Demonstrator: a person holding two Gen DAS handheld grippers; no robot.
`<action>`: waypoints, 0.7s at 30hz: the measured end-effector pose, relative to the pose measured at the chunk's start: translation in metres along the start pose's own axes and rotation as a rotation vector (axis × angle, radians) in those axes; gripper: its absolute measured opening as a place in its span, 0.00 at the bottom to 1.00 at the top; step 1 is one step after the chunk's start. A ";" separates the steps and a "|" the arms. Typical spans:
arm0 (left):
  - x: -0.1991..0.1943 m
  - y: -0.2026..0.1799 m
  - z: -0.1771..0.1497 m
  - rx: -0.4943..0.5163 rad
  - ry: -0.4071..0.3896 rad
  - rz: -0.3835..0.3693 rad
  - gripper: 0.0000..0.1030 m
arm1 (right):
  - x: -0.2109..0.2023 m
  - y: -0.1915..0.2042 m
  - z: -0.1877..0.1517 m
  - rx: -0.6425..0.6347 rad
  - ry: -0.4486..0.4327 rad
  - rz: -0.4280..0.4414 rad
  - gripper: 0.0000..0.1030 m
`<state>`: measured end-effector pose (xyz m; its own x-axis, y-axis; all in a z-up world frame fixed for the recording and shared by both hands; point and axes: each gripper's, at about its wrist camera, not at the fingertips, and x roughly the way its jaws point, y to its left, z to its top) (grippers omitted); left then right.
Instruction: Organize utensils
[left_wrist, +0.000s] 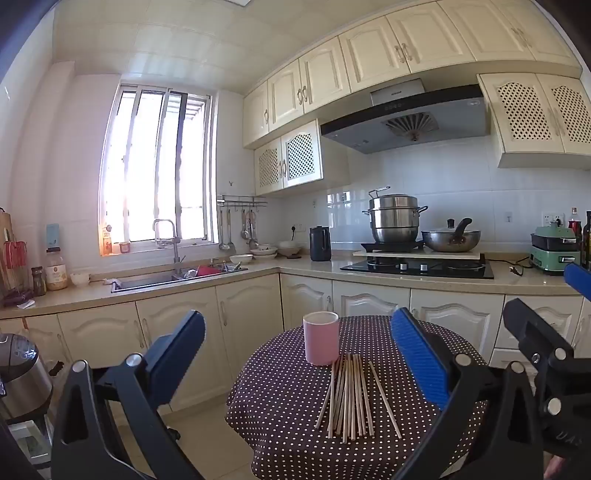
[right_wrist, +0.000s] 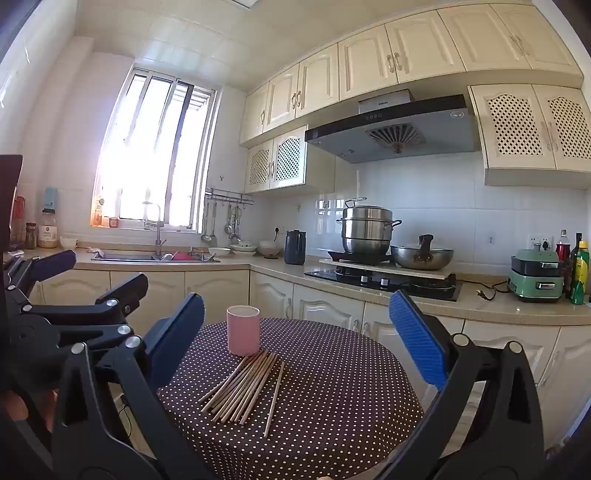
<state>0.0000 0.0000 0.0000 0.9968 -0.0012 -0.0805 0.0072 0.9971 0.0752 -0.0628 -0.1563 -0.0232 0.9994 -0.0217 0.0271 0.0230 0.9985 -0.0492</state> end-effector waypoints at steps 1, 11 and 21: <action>0.000 0.000 0.000 -0.001 0.000 -0.001 0.96 | 0.000 0.000 0.000 0.000 0.002 0.000 0.95; 0.001 0.000 -0.004 -0.004 0.003 0.000 0.96 | 0.002 0.002 0.000 0.000 0.003 0.002 0.95; 0.004 0.006 -0.008 -0.006 0.006 0.001 0.96 | 0.001 0.007 -0.007 -0.003 0.003 0.003 0.95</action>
<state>0.0031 0.0070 -0.0082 0.9963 0.0000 -0.0865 0.0060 0.9976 0.0691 -0.0617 -0.1495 -0.0309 0.9995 -0.0191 0.0238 0.0204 0.9984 -0.0525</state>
